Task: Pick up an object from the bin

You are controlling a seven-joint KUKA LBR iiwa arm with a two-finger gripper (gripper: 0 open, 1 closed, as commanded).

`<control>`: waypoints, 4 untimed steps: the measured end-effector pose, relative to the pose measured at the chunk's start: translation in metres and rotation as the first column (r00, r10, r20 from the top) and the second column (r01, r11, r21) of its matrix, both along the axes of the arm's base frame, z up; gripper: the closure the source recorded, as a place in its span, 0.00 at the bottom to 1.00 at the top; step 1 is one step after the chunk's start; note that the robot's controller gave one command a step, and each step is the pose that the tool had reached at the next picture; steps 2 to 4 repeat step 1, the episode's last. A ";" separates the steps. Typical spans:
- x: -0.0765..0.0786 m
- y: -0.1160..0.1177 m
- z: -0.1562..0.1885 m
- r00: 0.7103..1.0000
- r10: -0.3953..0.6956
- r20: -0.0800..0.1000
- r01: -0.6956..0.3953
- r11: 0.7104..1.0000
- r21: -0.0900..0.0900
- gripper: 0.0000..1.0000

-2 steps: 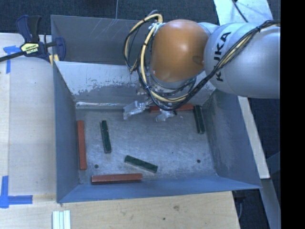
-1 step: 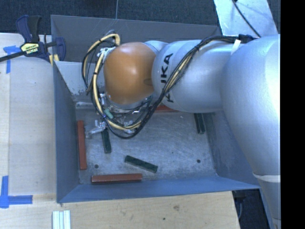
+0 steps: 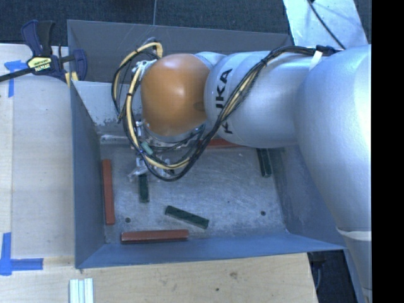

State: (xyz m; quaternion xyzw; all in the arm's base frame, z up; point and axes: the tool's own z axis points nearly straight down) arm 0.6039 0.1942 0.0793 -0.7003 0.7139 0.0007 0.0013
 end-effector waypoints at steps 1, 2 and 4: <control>0.010 -0.017 0.146 1.000 0.024 0.011 -0.024 1.000 0.001 1.00; 0.010 -0.017 0.146 1.000 0.024 0.011 -0.024 1.000 0.001 1.00; 0.010 -0.017 0.146 1.000 0.024 0.011 -0.024 1.000 0.001 1.00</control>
Offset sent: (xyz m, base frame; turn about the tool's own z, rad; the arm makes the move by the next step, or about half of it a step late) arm 0.0071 -0.0165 0.1403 -0.0257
